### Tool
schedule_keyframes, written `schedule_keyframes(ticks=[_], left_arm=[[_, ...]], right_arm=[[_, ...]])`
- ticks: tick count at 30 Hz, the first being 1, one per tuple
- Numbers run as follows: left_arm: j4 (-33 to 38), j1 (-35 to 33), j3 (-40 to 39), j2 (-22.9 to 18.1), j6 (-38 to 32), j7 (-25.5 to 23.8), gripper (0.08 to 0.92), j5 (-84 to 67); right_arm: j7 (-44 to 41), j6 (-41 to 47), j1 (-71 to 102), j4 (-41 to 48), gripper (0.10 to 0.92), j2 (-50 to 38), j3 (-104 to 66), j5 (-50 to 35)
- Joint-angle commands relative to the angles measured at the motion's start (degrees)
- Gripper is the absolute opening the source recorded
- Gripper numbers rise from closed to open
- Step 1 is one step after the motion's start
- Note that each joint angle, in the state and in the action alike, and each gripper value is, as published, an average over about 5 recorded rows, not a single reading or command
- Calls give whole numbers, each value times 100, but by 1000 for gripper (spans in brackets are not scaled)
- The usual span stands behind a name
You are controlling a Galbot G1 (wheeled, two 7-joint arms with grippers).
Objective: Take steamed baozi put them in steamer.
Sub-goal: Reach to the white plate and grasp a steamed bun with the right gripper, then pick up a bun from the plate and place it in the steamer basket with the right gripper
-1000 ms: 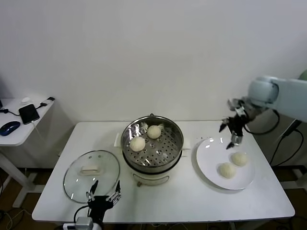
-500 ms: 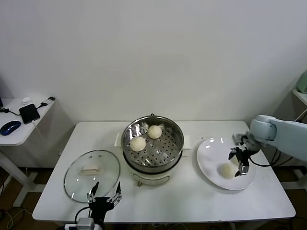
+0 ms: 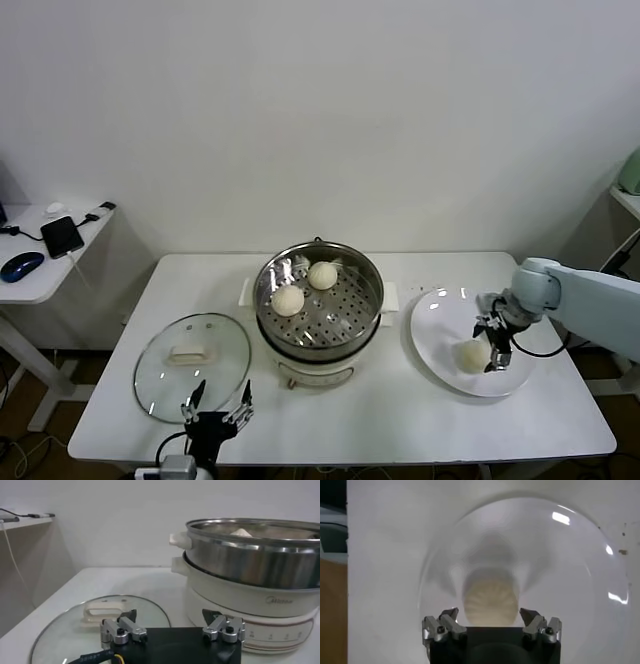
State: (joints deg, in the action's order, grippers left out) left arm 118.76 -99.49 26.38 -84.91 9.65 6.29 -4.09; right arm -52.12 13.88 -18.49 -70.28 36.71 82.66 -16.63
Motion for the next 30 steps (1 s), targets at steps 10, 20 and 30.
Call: schedule_keyframes(ticks=[10,20,30], left_arm=[[30,-19,-36,-29,26,3,823,15],[130,-17,-77,-17,52,-4,823,42],[172,-51,-100,7,48,4,823,46]], right_arm=[[-492,-240,-671,4,596,138,-146,-57],[-1280,-1737,-3973,-68,585,1746,1095,-1306],[-1541,-3117,-4056,-873,585,3552,224,-963]])
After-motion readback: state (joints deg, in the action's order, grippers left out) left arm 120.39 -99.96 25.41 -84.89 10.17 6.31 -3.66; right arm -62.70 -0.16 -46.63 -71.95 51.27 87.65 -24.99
